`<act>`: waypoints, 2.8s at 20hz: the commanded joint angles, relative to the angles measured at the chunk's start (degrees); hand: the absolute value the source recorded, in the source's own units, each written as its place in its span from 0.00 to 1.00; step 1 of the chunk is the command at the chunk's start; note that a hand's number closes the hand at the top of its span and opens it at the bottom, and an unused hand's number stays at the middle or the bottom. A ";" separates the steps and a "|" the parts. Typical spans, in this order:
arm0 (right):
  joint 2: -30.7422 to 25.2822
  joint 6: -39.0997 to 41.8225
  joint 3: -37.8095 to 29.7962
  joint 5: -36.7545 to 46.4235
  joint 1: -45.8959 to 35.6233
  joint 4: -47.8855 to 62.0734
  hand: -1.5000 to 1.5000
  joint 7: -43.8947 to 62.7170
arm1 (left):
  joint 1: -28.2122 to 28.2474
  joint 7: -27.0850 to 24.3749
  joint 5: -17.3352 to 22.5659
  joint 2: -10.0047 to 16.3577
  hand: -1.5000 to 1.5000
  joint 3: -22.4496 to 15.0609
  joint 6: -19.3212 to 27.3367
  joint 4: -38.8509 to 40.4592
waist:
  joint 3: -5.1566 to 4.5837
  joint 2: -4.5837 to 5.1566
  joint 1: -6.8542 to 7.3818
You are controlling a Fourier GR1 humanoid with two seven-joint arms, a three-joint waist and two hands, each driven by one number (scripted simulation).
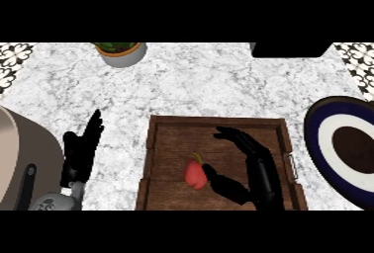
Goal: Pick the bell pepper from the tray and place it in the plate
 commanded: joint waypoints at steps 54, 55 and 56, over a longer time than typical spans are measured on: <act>12.38 56.04 4.82 16.20 -16.54 14.81 1.00 43.95 | 3.33 5.46 -8.74 -5.05 0.50 7.00 -6.58 -5.56 | 0.05 0.33 0.38; 11.52 55.28 4.39 16.71 -15.62 14.80 1.00 40.40 | 1.35 7.11 -9.78 -7.15 0.50 6.29 -5.27 -5.29 | 0.05 0.35 0.28; 12.24 51.85 5.01 19.22 -16.27 18.04 1.00 37.33 | 4.24 4.46 -8.53 -5.29 0.50 7.78 -8.01 -4.97 | 0.05 0.37 0.43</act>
